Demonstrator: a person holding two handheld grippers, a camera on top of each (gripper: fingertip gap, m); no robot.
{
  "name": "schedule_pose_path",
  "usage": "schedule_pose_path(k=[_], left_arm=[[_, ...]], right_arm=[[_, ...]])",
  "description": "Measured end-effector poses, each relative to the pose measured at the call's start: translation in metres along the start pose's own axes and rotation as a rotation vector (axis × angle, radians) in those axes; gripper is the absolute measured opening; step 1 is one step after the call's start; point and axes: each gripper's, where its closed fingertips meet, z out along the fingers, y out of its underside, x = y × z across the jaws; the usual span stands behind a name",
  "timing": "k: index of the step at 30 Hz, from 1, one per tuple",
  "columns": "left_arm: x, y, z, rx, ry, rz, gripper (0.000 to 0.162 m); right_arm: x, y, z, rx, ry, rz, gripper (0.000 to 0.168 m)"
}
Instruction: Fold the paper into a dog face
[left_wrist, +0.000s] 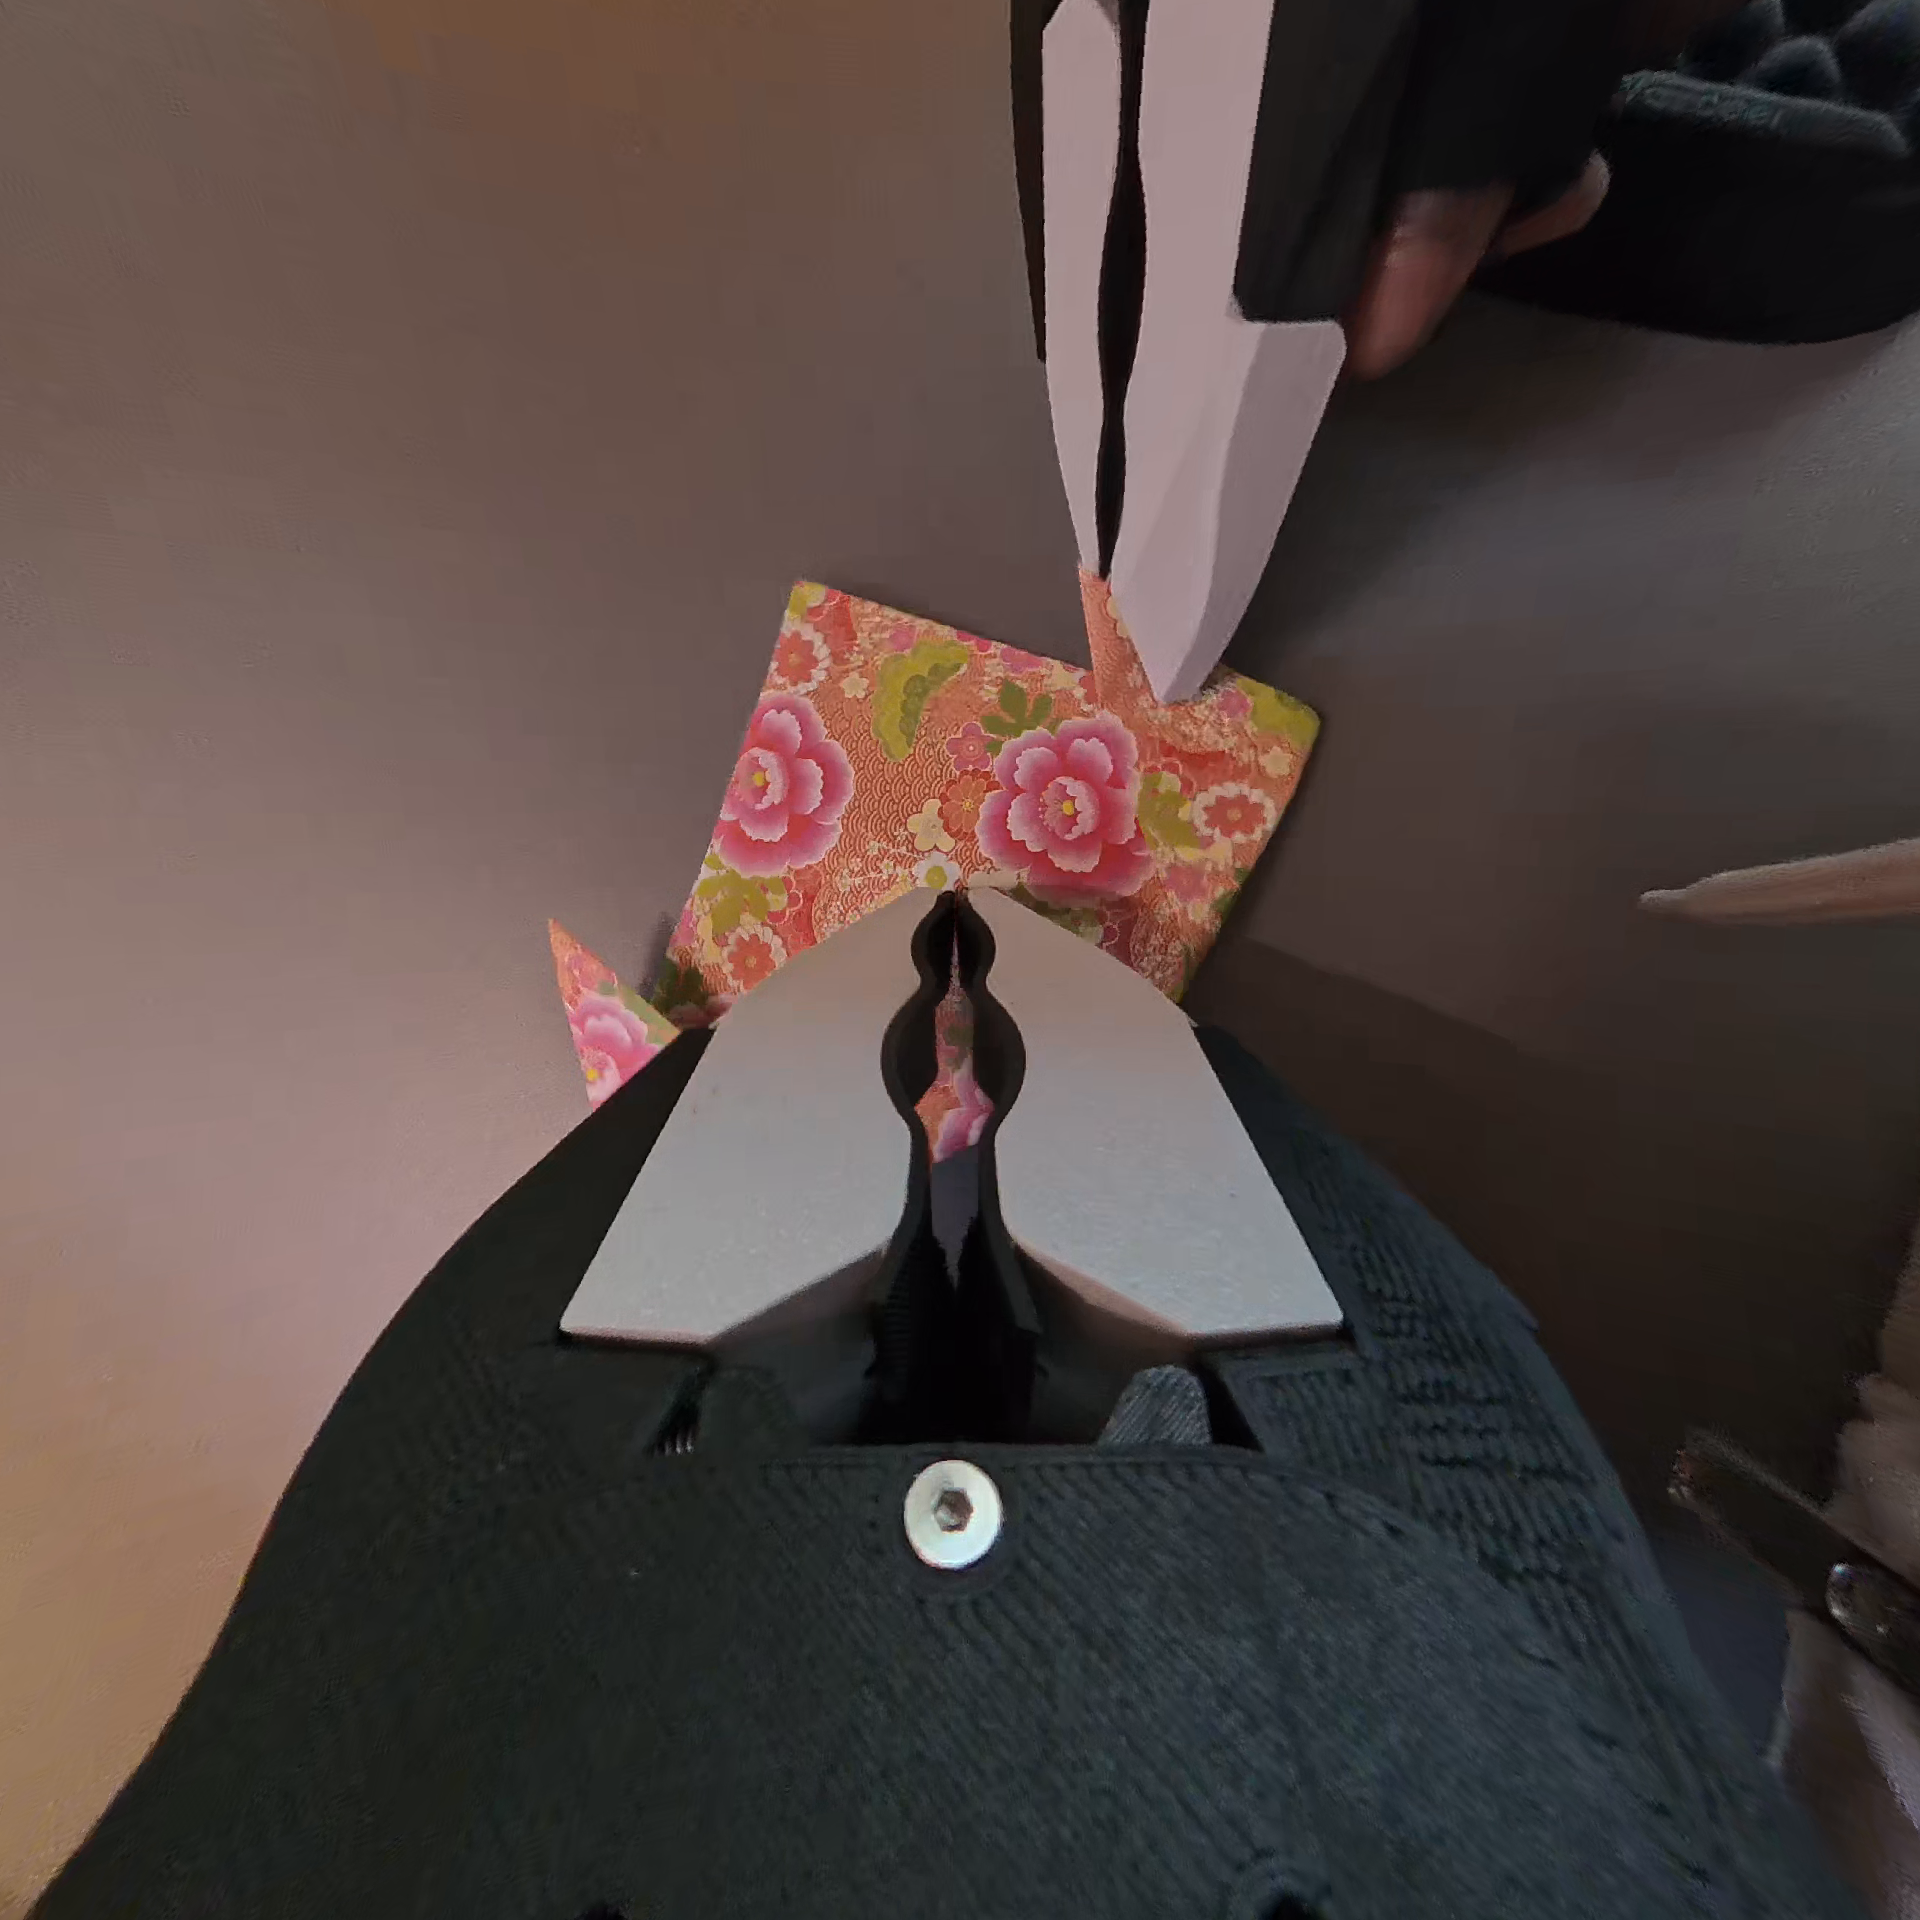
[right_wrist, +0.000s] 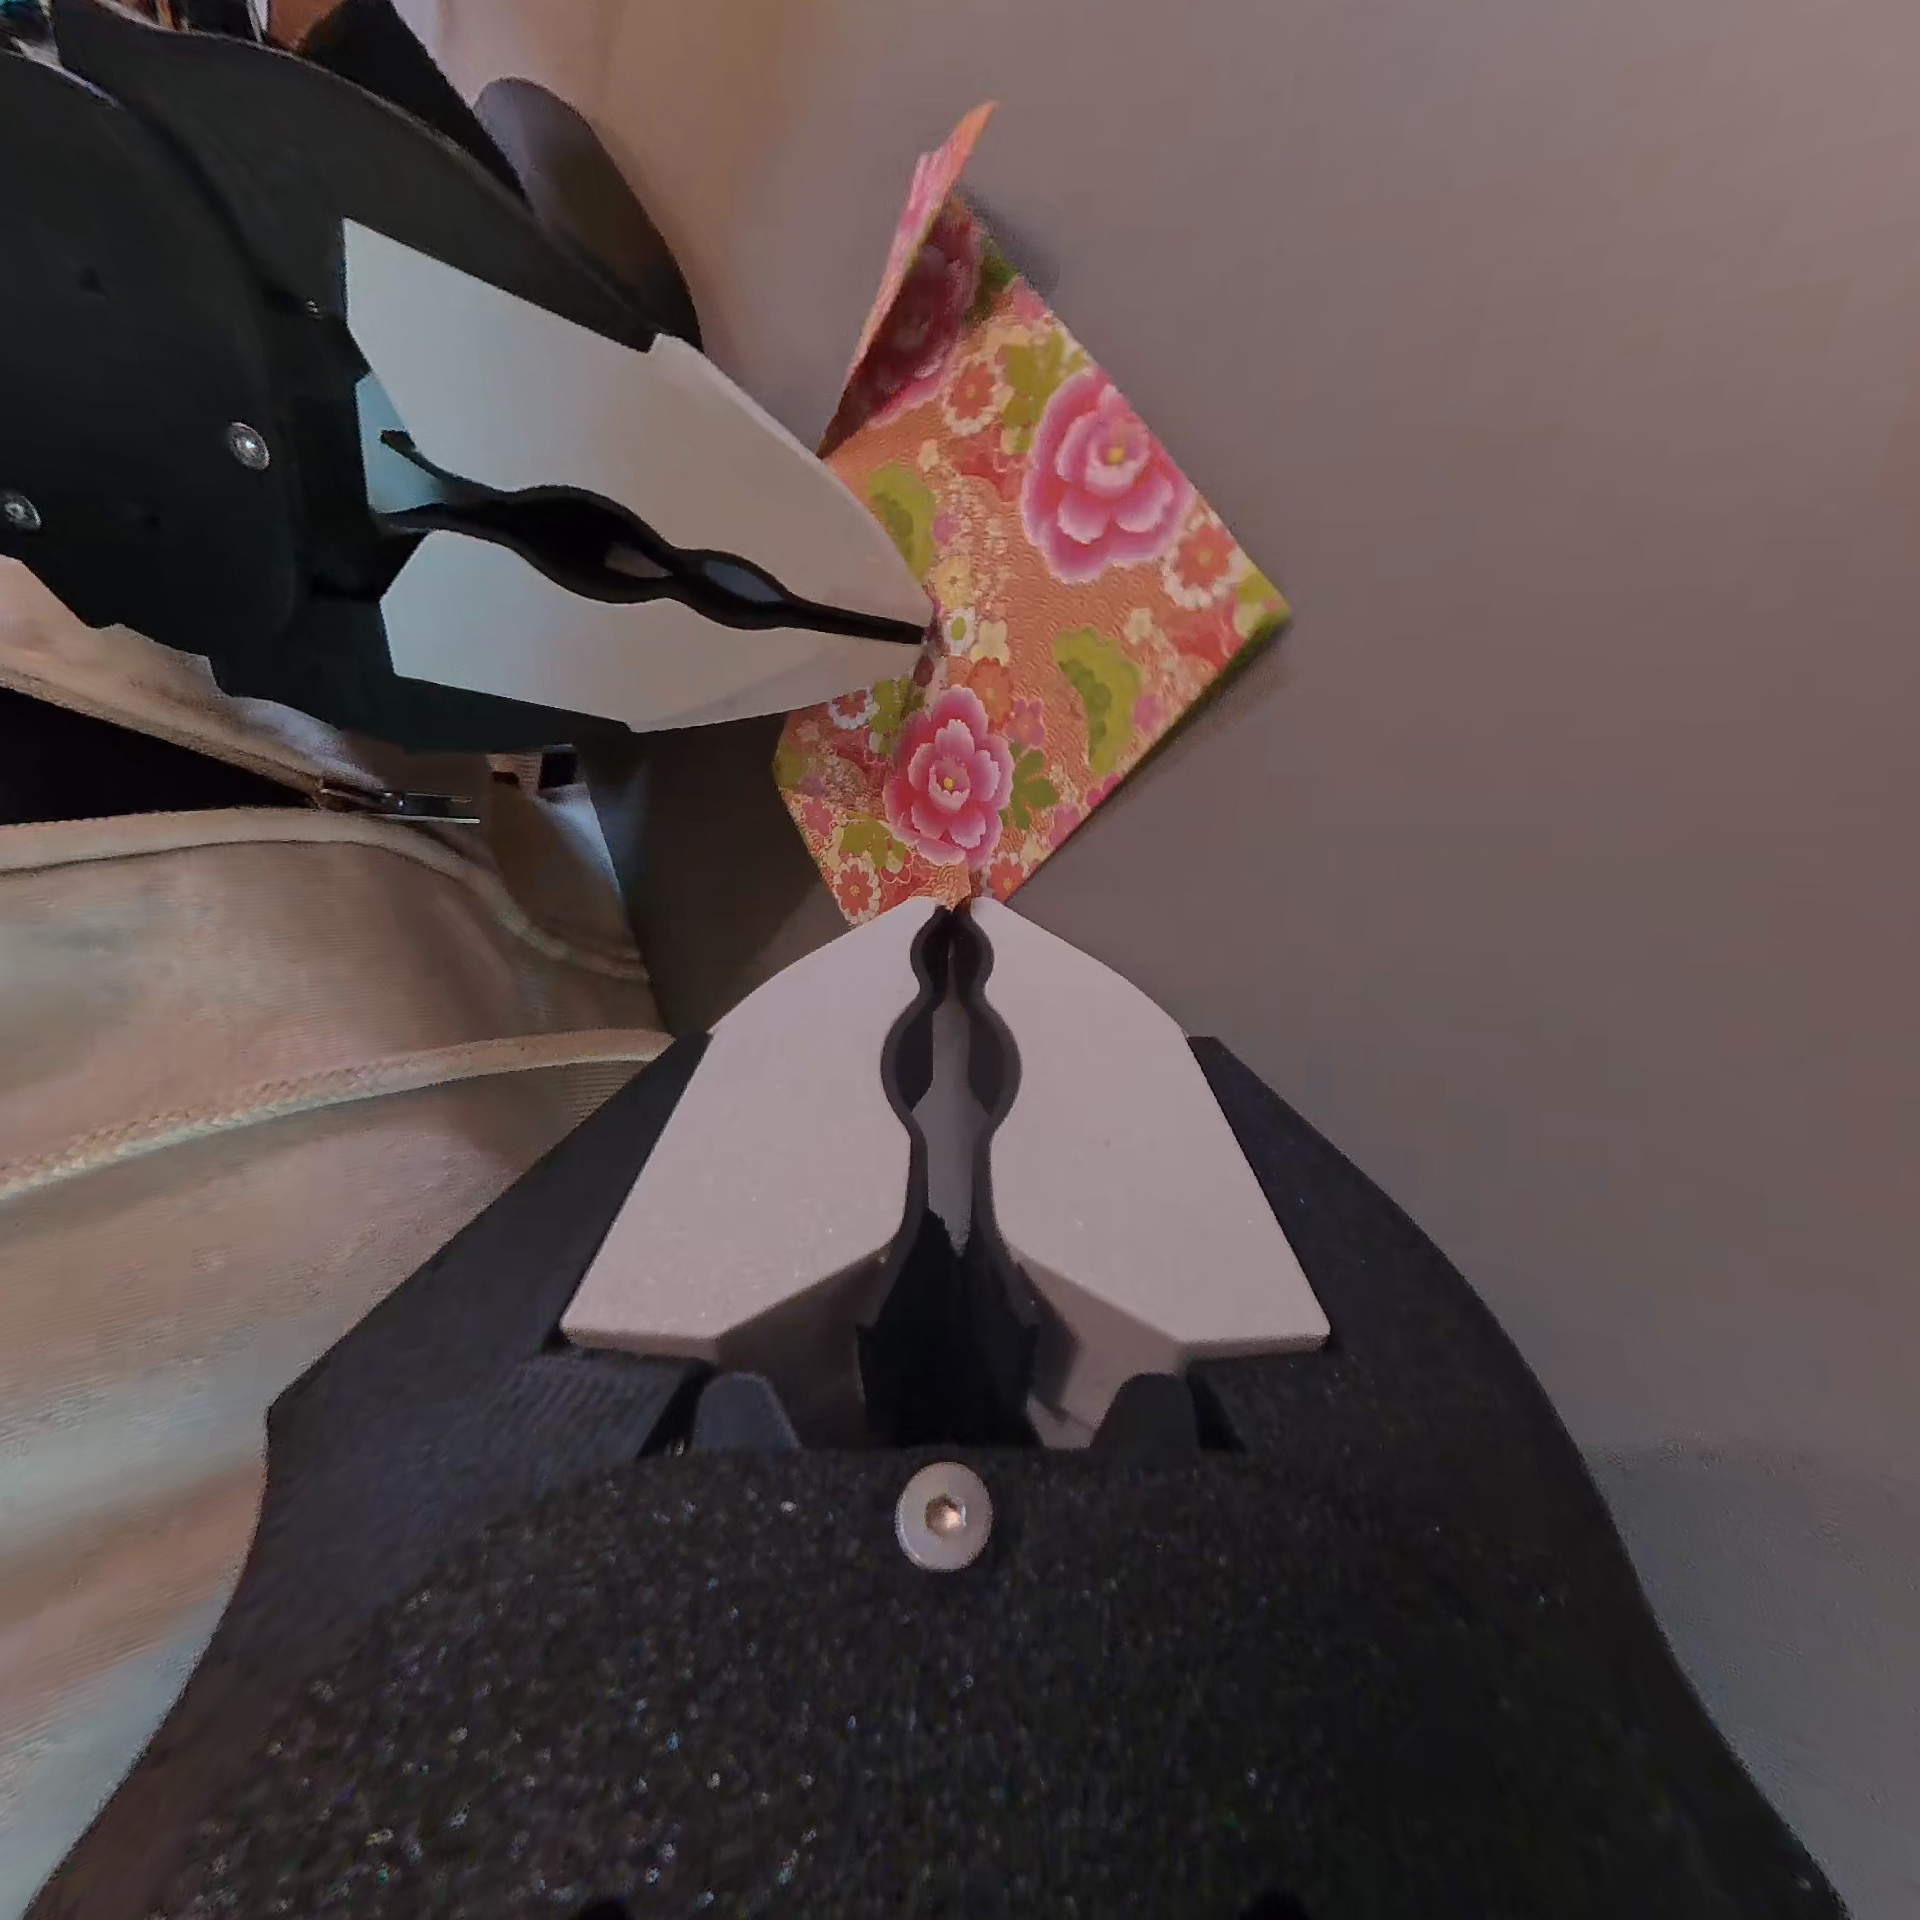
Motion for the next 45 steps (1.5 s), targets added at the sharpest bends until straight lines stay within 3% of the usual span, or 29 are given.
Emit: schedule_pose_path(k=[14, 19, 24, 33, 38, 45], left_arm=[[0.000, 0.000, 0.000, 0.009, -0.086, 0.095, 0.000], [0.002, -0.003, -0.005, 0.034, 0.034, -0.010, 0.008], [0.017, -0.033, -0.031, 0.211, 0.103, 0.020, 0.012], [0.029, -0.001, -0.006, 0.023, 0.149, 0.042, 0.012], [0.024, 0.000, -0.004, 0.020, 0.166, -0.044, 0.000], [0.022, -0.001, -0.004, 0.027, 0.149, -0.054, 0.000]], right_arm=[[-0.012, 0.006, 0.009, 0.015, -0.021, 0.033, 0.001], [-0.011, 0.008, 0.012, 0.031, -0.008, 0.029, 0.000], [-0.012, 0.008, 0.013, 0.050, -0.001, 0.021, 0.000], [-0.012, 0.009, 0.014, 0.076, 0.015, 0.001, 0.000], [-0.013, 0.011, 0.014, 0.079, 0.026, 0.006, 0.000], [-0.016, 0.014, 0.015, 0.111, -0.009, 0.100, 0.000]])
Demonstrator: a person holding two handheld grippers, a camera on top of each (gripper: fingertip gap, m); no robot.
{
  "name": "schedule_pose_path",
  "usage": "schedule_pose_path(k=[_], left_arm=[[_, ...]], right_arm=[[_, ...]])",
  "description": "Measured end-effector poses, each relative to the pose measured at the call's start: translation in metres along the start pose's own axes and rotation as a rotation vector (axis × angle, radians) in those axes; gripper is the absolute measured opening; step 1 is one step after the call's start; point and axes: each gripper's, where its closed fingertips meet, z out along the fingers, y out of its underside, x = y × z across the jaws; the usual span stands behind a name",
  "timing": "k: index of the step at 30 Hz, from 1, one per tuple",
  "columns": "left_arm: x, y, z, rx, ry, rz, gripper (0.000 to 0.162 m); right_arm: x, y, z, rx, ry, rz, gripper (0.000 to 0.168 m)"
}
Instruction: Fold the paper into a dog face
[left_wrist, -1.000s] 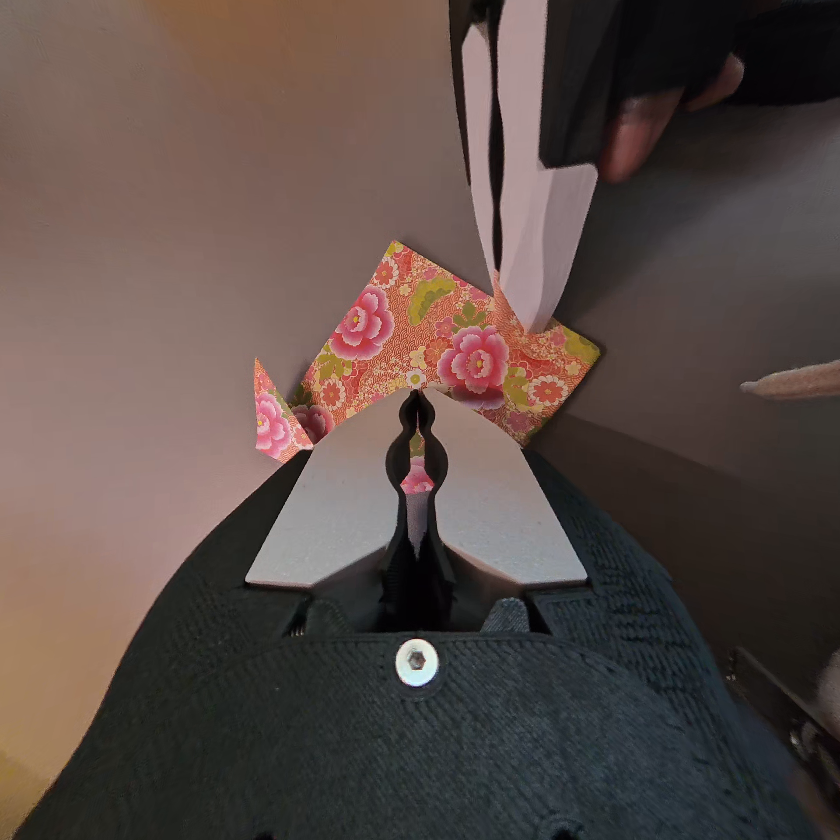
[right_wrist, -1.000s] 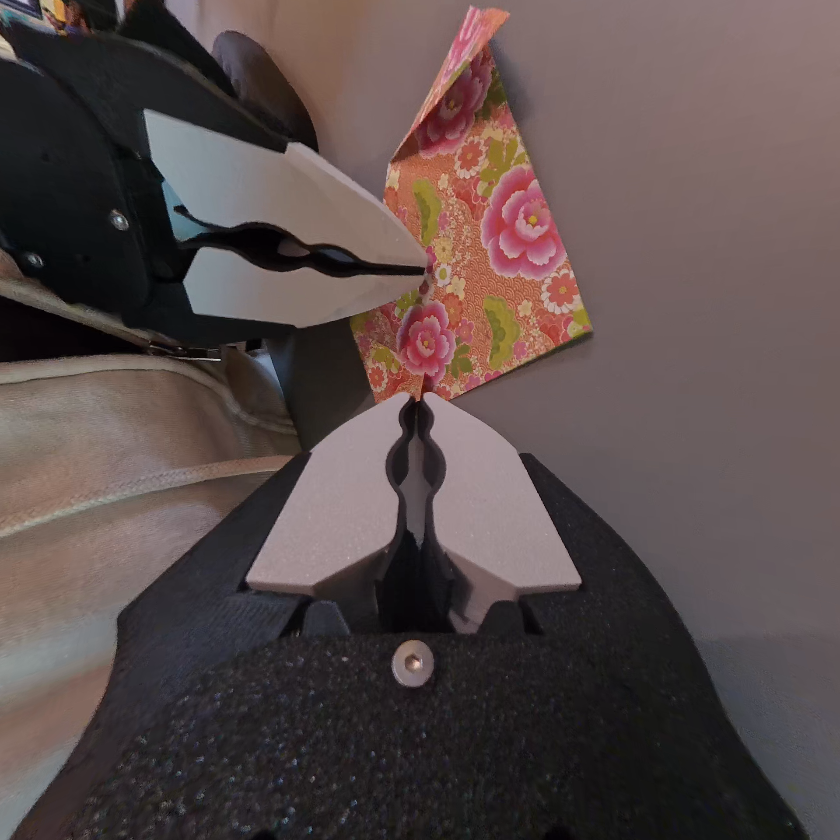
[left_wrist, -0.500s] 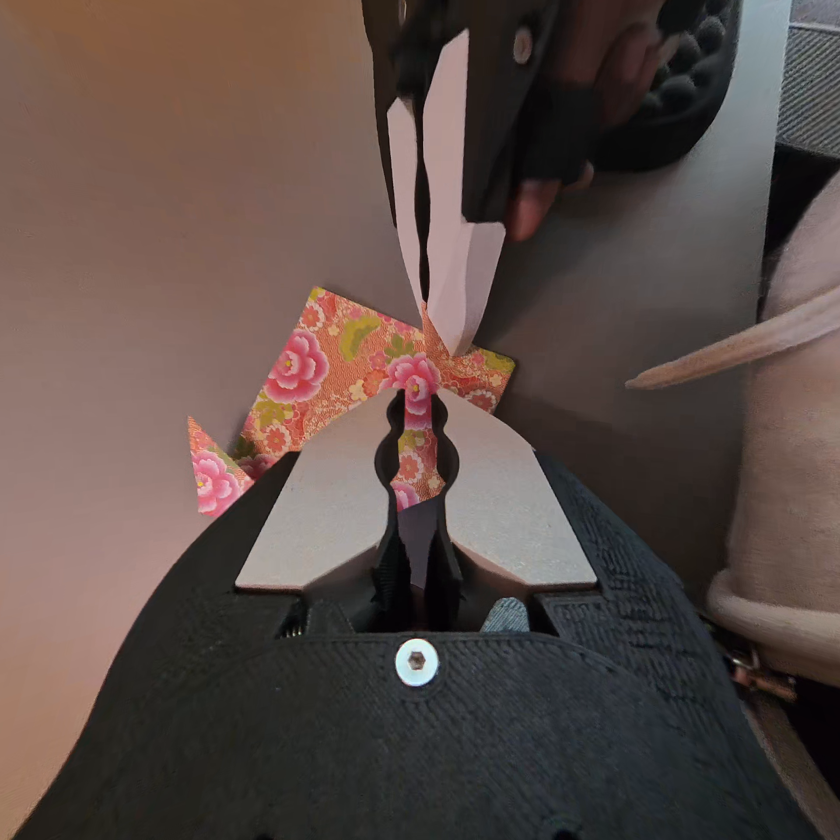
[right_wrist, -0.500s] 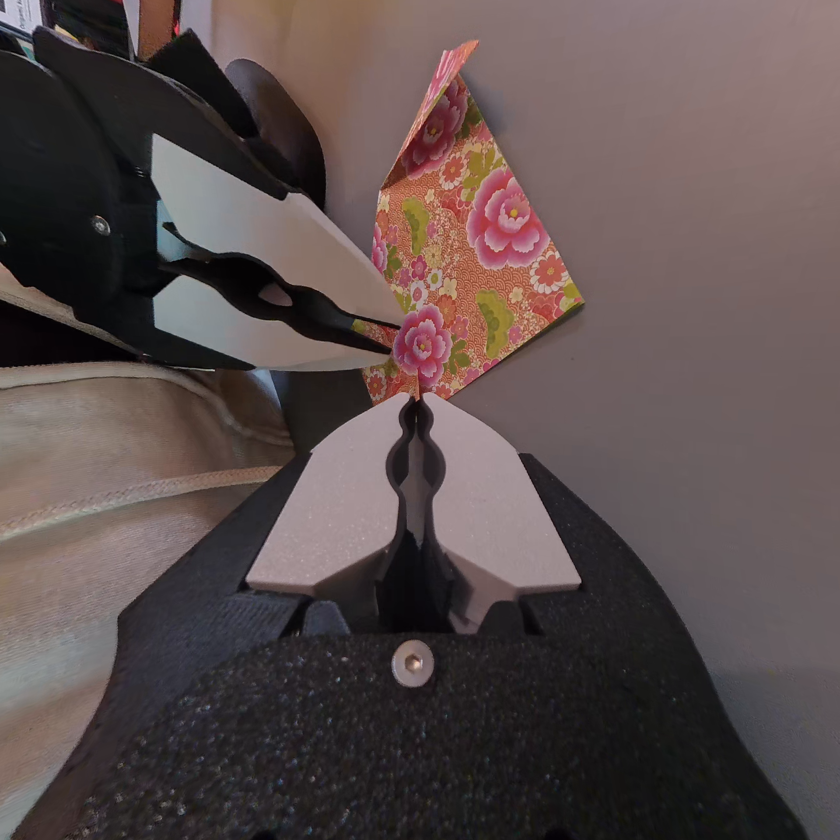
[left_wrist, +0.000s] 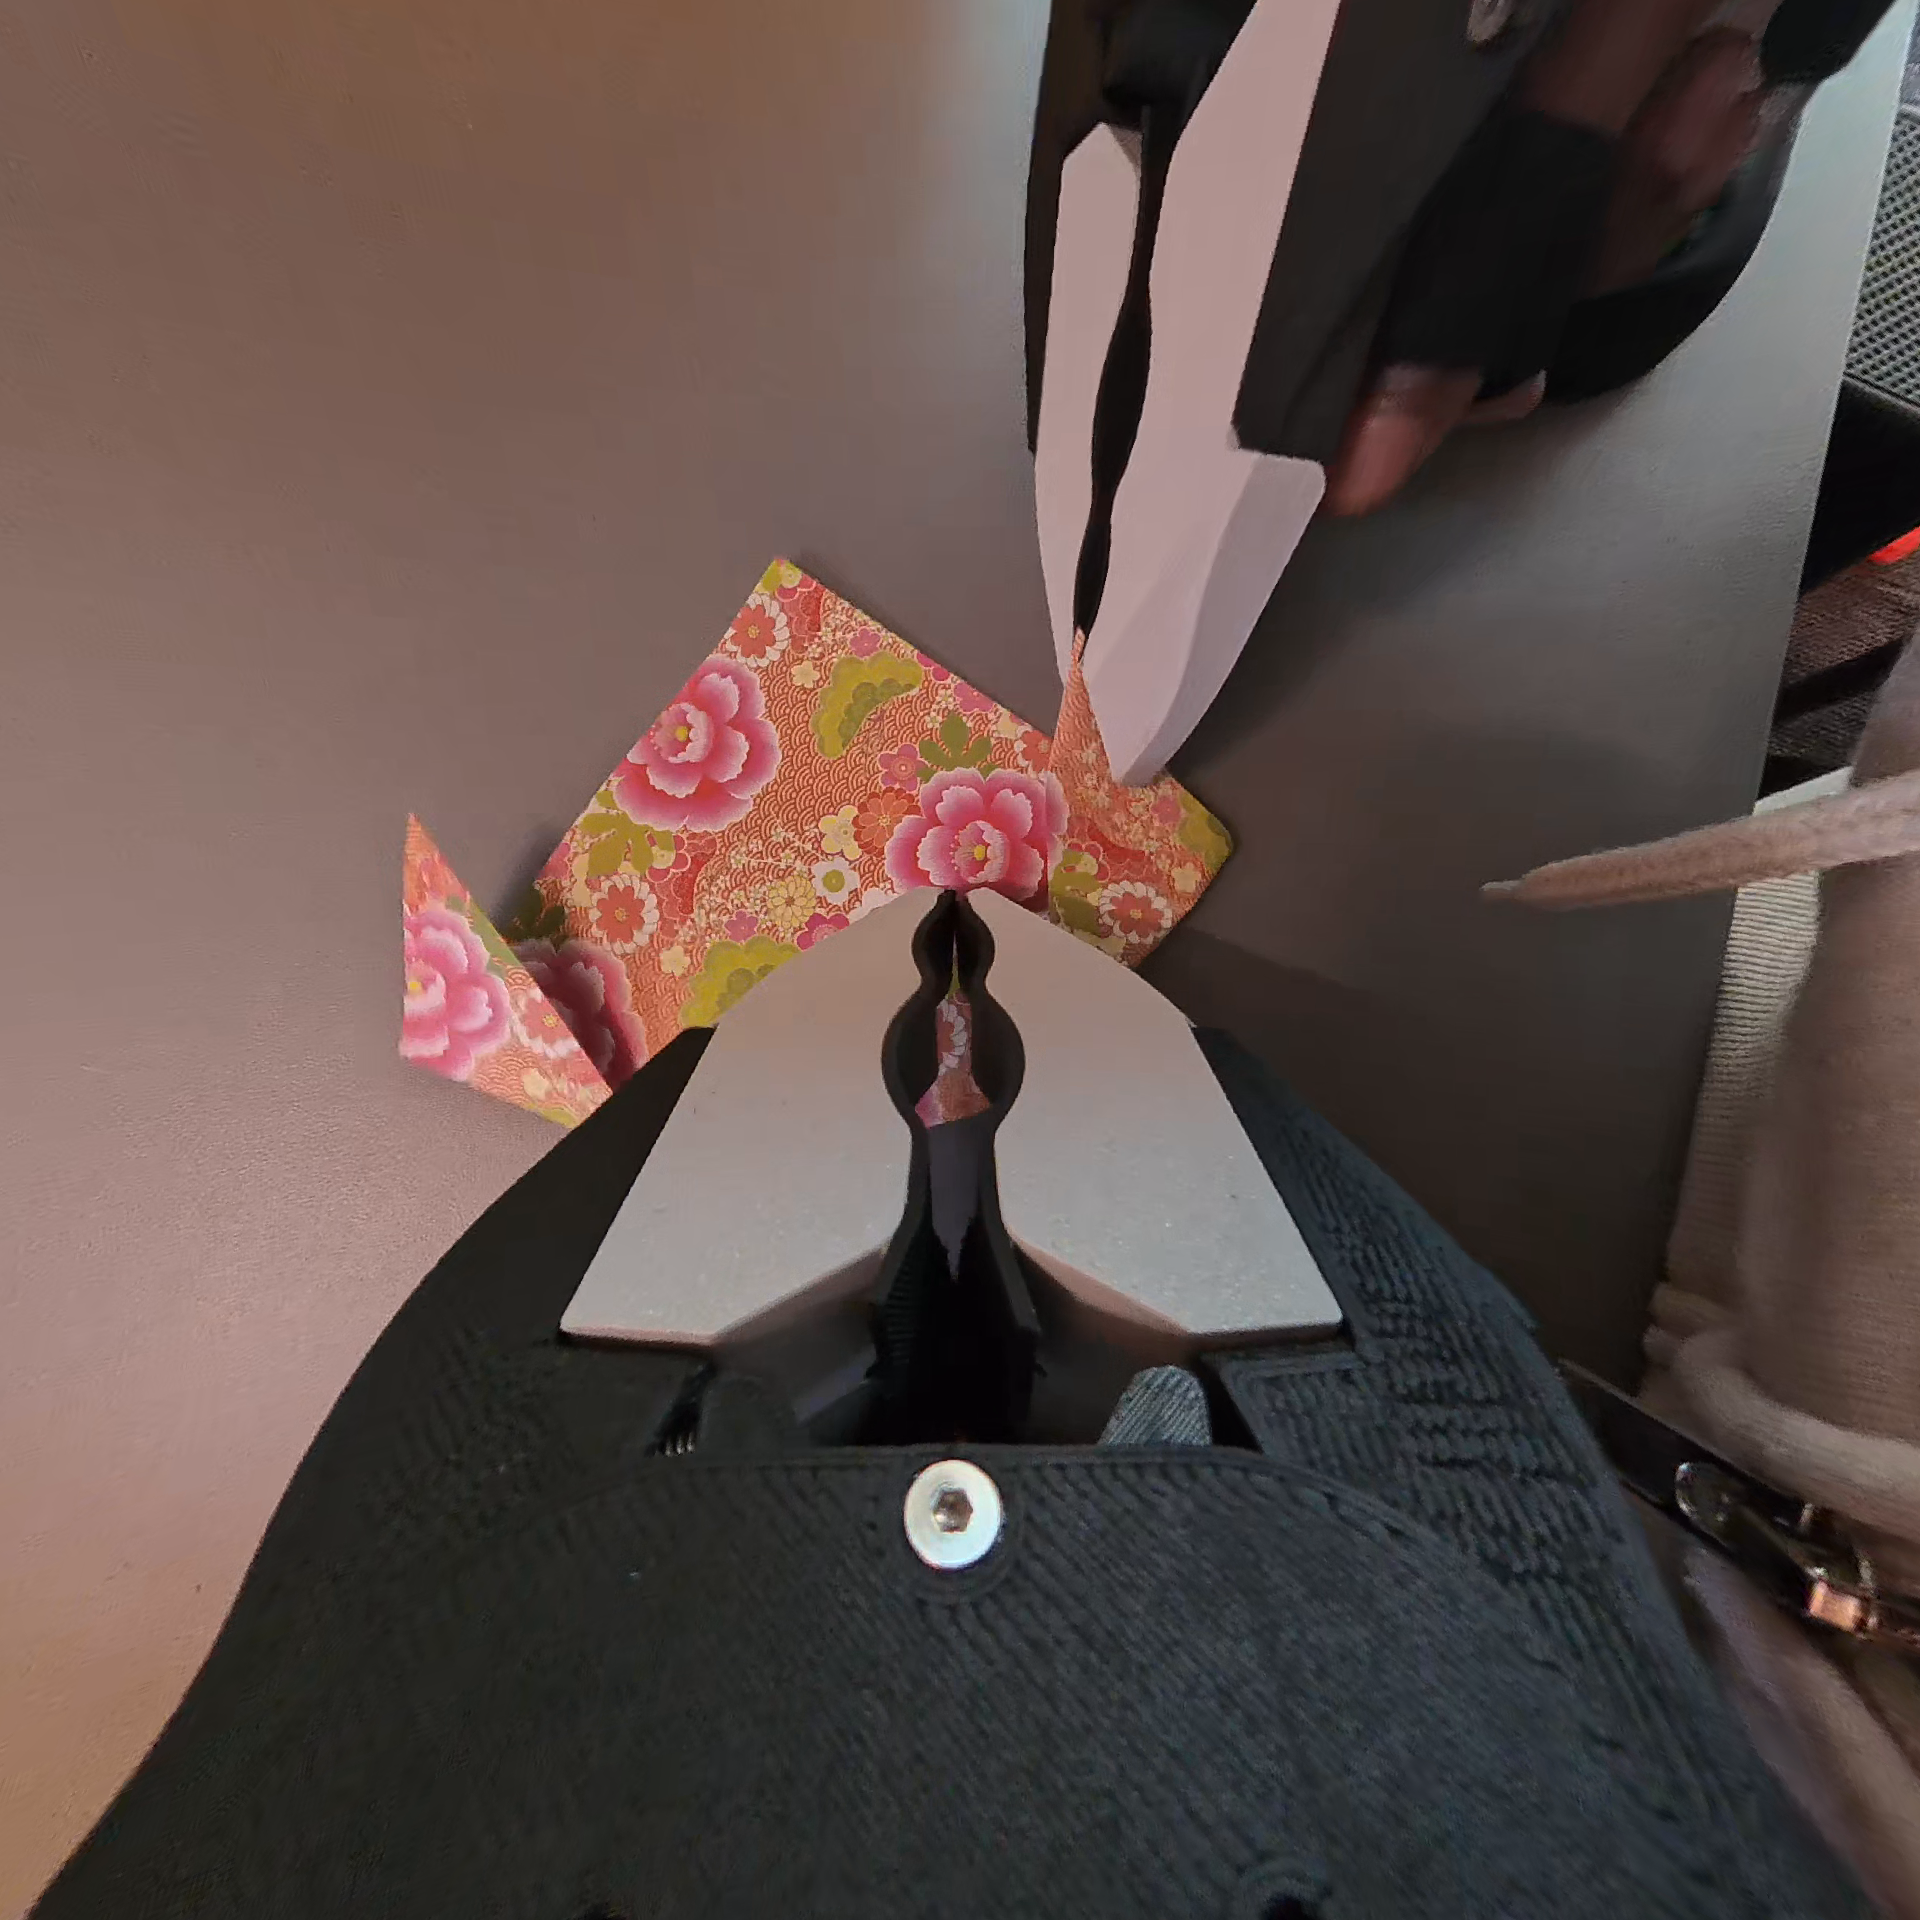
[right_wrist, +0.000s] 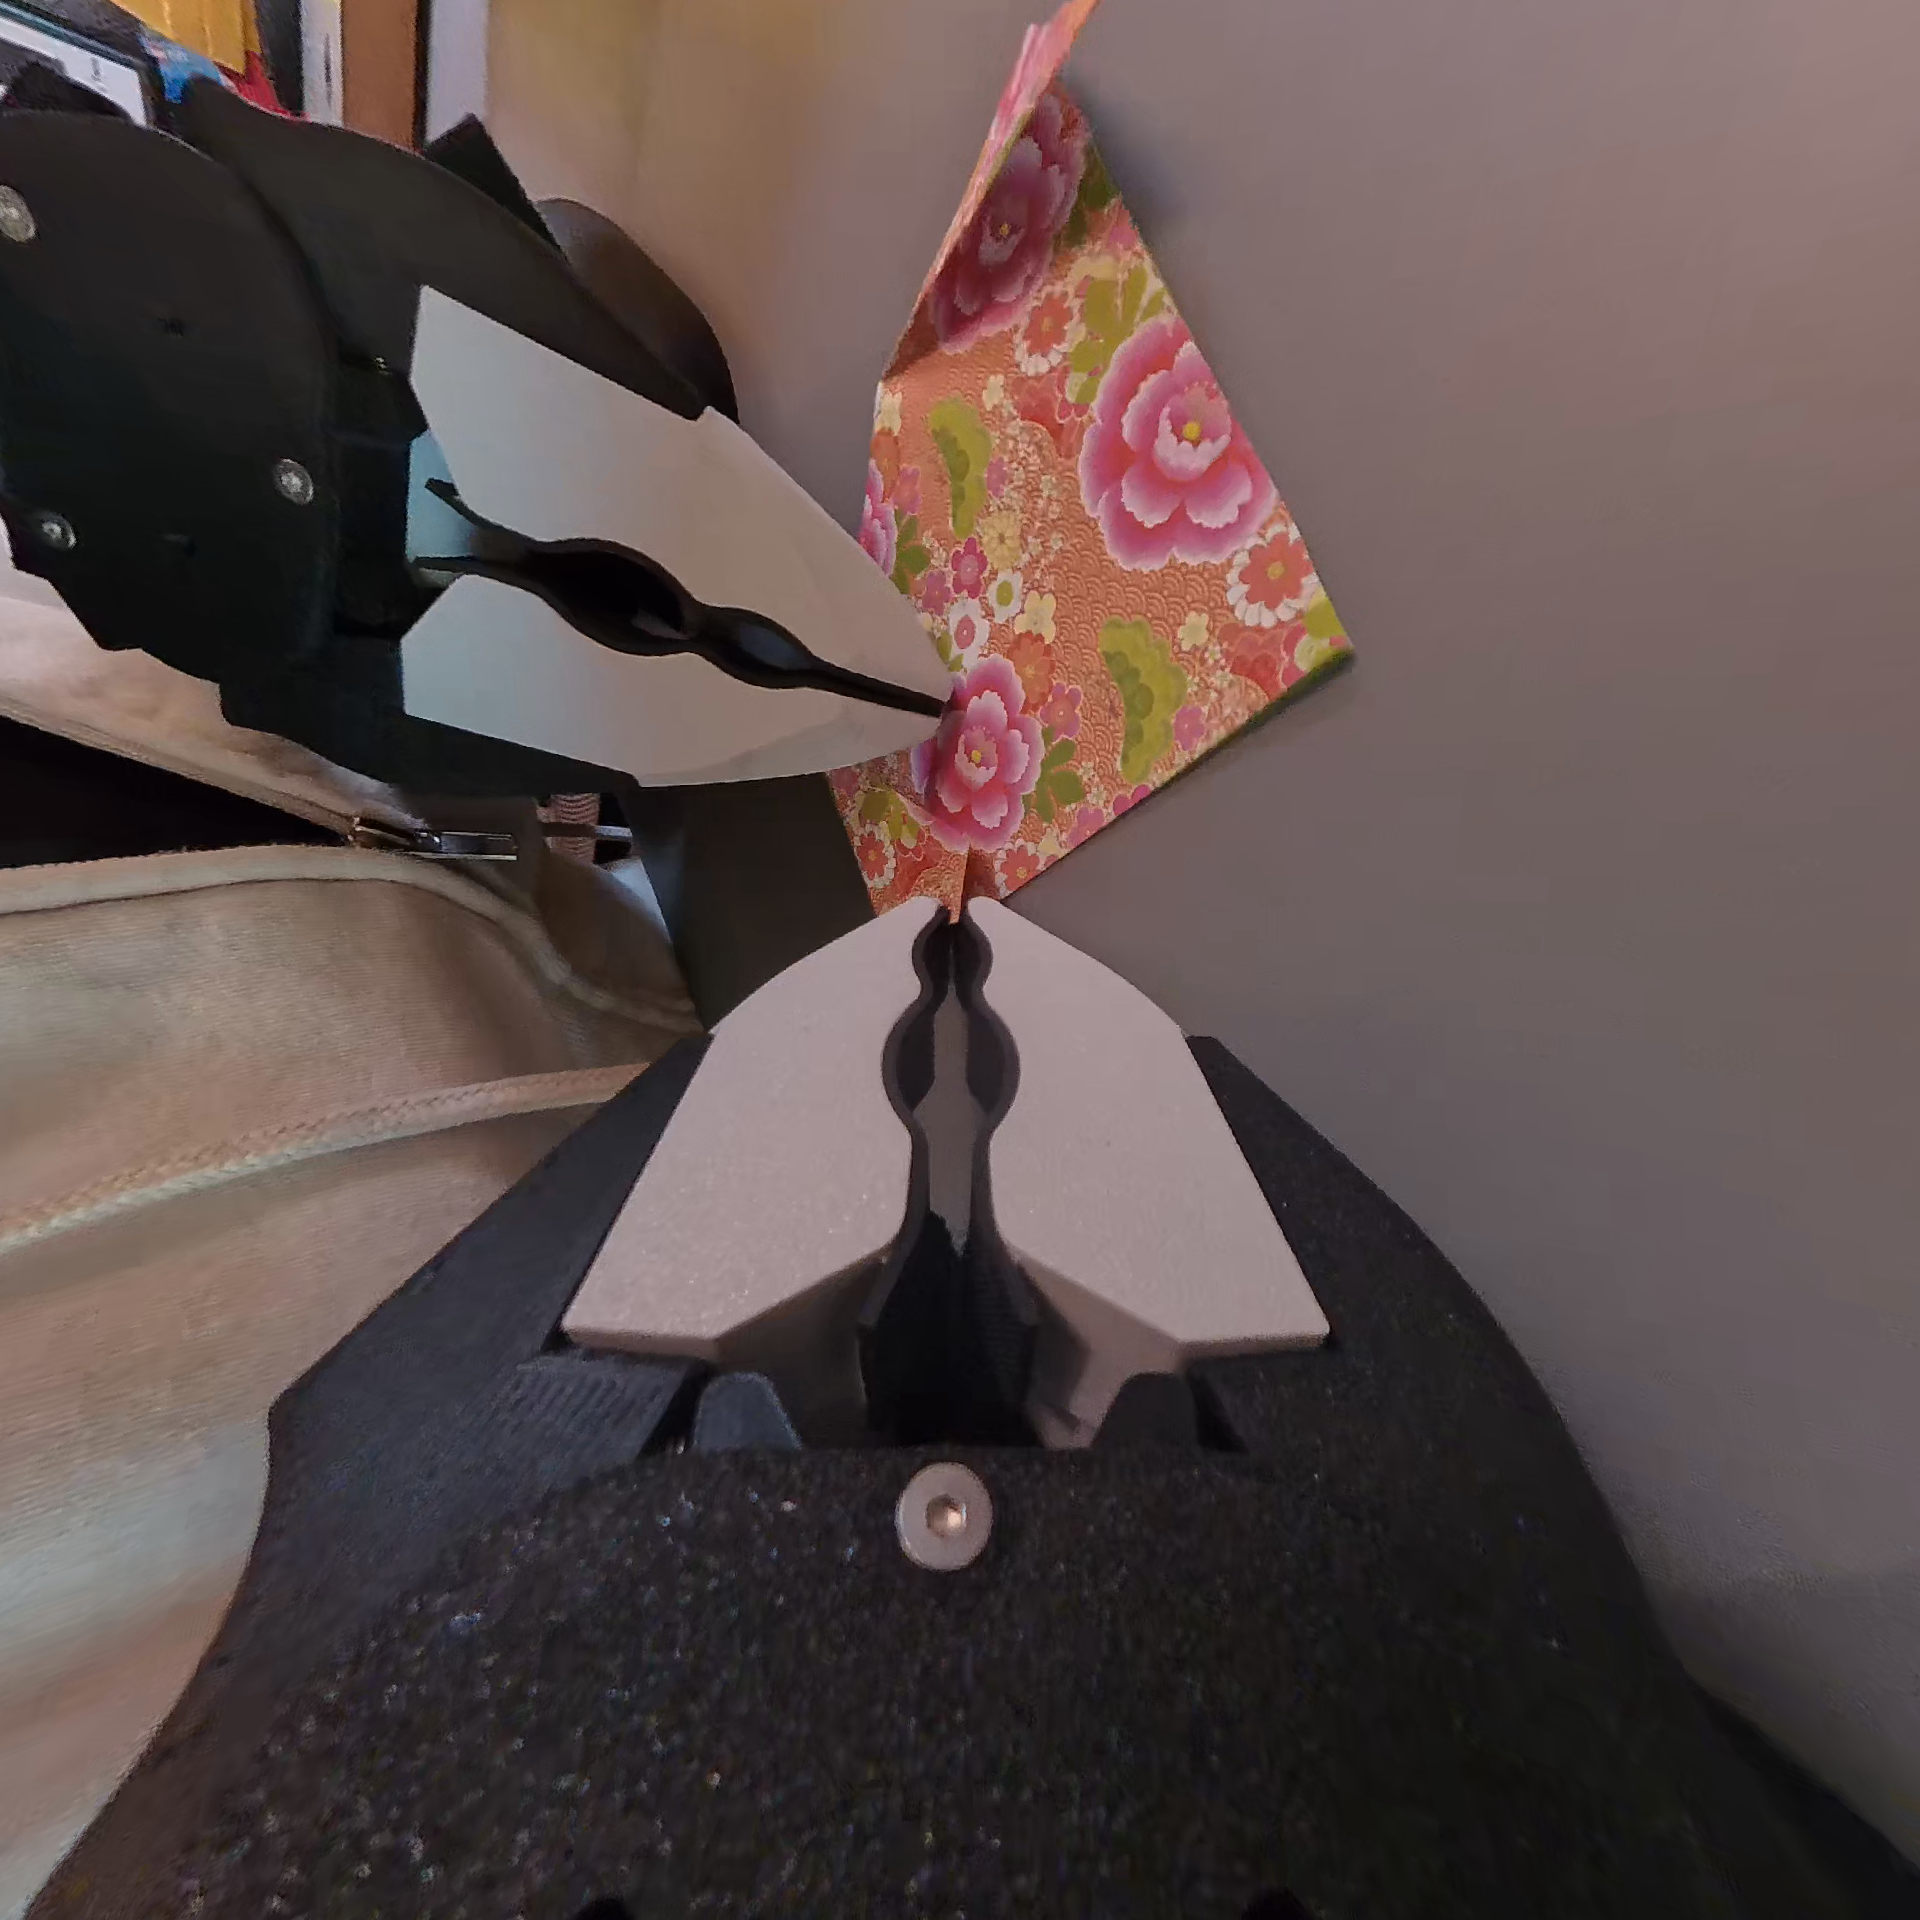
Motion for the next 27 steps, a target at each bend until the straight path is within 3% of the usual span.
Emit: schedule_pose_path(k=[8, 13, 15, 22, 27], left_arm=[[-0.011, -0.003, -0.003, 0.023, -0.043, -0.069, 0.000], [0.003, -0.023, -0.016, 0.159, 0.074, -0.103, 0.001], [0.016, -0.021, -0.012, 0.128, 0.133, -0.091, 0.012], [0.017, -0.001, 0.000, -0.011, 0.113, -0.042, 0.006], [0.014, -0.001, 0.001, -0.011, 0.086, -0.032, 0.002]], right_arm=[[0.000, -0.001, 0.001, 0.018, -0.004, 0.015, 0.000], [0.000, -0.001, 0.001, 0.017, 0.004, 0.004, 0.000], [0.000, -0.001, 0.001, 0.018, 0.006, 0.000, 0.000], [0.000, -0.001, 0.001, 0.019, 0.016, -0.016, 0.000], [0.000, -0.002, 0.001, 0.021, 0.024, -0.025, 0.000]])
